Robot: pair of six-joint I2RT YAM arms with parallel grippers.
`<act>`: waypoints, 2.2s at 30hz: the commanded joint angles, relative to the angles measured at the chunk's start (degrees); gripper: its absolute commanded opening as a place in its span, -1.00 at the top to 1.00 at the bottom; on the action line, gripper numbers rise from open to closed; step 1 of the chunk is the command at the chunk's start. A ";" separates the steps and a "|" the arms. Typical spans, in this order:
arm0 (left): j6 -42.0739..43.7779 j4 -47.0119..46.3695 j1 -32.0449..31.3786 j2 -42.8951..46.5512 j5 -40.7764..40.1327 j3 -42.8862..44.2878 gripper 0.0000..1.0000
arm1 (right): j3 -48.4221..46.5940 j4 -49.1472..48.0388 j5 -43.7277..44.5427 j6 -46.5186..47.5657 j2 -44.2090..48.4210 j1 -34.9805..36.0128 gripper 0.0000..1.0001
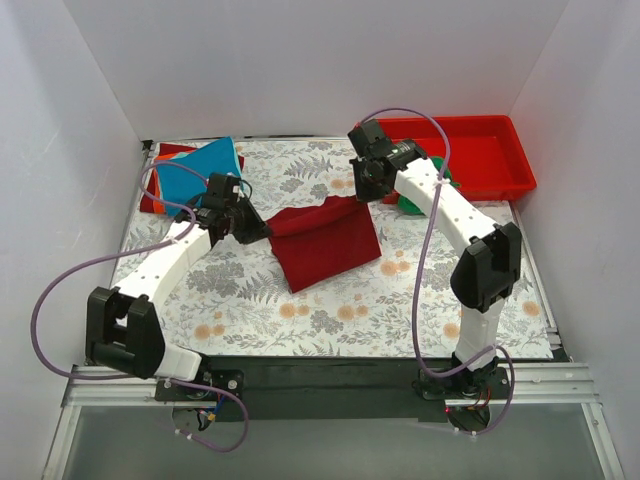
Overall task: Fold and stack the t-shirts
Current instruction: Fold the tshirt, then neatly place the folded tshirt to the corner
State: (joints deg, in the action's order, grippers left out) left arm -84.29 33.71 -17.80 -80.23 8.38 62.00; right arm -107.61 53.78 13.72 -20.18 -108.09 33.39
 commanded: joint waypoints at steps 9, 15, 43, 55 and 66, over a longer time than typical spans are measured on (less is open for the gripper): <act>7.38 -7.43 6.73 -8.97 9.19 3.92 1.00 | -12.00 -2.36 -0.44 1.64 -10.55 -1.92 0.97; 8.79 -8.75 8.04 -14.24 9.72 5.23 1.00 | -13.85 -2.71 -1.32 1.73 -14.07 -2.54 0.97; 10.64 -11.39 10.51 -20.24 4.36 10.77 -0.46 | -23.87 -3.68 -8.88 4.80 -20.67 -5.00 -0.39; 9.32 -22.89 10.16 -7.50 17.10 -8.01 -0.45 | -6.15 -6.93 -21.35 5.86 -7.40 -4.30 -0.32; 4.40 -32.56 7.17 -3.45 19.22 -21.74 -0.44 | 16.37 -19.57 -32.52 2.70 -1.51 -3.15 -0.29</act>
State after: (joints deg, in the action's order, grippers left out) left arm -78.43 6.09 -10.07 -85.47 26.39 41.80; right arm -94.26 40.05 -13.96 -16.23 -111.28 30.24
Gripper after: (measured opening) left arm 0.722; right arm 0.651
